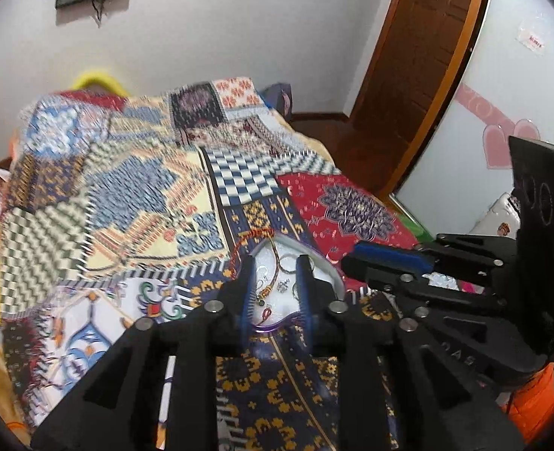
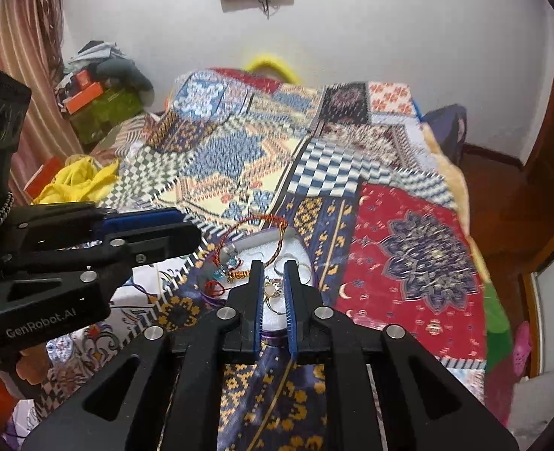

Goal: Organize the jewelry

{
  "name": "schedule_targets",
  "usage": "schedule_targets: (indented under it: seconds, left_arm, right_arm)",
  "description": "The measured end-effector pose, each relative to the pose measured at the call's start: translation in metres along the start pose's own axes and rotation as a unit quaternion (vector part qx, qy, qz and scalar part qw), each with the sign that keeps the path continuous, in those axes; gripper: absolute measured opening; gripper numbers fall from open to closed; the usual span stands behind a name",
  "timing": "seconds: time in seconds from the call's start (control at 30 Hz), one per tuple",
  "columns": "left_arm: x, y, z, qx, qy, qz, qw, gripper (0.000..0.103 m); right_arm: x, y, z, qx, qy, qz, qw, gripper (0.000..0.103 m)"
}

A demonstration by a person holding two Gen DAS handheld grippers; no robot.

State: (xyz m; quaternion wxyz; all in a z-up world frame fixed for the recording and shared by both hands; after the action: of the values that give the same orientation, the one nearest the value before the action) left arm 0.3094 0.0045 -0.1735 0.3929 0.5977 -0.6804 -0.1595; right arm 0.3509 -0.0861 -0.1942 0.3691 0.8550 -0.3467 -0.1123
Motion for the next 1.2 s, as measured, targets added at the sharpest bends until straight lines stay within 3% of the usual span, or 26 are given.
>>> schedule_targets:
  seconds: [0.13,0.33,0.47,0.7,0.8,0.87,0.93,1.03,1.2]
  left_arm:
    - [0.013,0.043,-0.004,0.047,-0.015,-0.009,0.9988,0.031]
    - [0.033,0.119,-0.007,0.132,-0.030,-0.012,0.9906,0.039]
    - [0.050,0.177,0.000,0.205,-0.049,-0.019,0.9773,0.046]
    - [0.070,0.251,0.022,0.290,-0.060,-0.007,0.9551,0.063]
    - [0.073,0.268,0.028,0.314,-0.058,-0.007,0.9478,0.075]
    - [0.073,0.277,0.033,0.329,-0.054,-0.009,0.9427,0.091]
    - [0.073,0.281,0.036,0.338,-0.050,-0.012,0.9398,0.097]
    - [0.072,0.286,0.043,0.339,-0.047,-0.012,0.9395,0.100]
    - [0.072,0.285,0.048,0.336,-0.046,-0.017,0.9406,0.101]
  right_arm:
    - [-0.006,0.041,-0.010,0.045,0.004,0.028,0.999,0.034]
    - [-0.020,0.120,-0.025,0.127,0.006,0.064,0.990,0.034]
    - [-0.036,0.179,-0.030,0.194,0.010,0.089,0.977,0.035]
    - [-0.067,0.248,-0.026,0.276,0.026,0.145,0.950,0.038]
    - [-0.078,0.263,-0.022,0.301,0.024,0.160,0.940,0.053]
    - [-0.084,0.268,-0.020,0.314,0.022,0.172,0.933,0.056]
    - [-0.087,0.268,-0.019,0.317,0.022,0.184,0.930,0.064]
    - [-0.090,0.266,-0.017,0.324,0.019,0.194,0.926,0.085]
    - [-0.091,0.266,-0.015,0.329,0.008,0.194,0.924,0.095]
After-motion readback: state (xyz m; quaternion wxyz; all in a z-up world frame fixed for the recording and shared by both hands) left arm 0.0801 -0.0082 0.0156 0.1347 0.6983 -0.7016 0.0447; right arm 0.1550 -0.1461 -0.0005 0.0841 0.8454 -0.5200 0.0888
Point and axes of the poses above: each gripper's, at about its wrist camera, not at the fingertips, and y roughly against the way its jaws point, x to its right, z to its underside, the point moved 5 cm from there along -y, roughly the way its jaws point, and after that the axes turned 13 degrees about y, right-handed, at the moved point
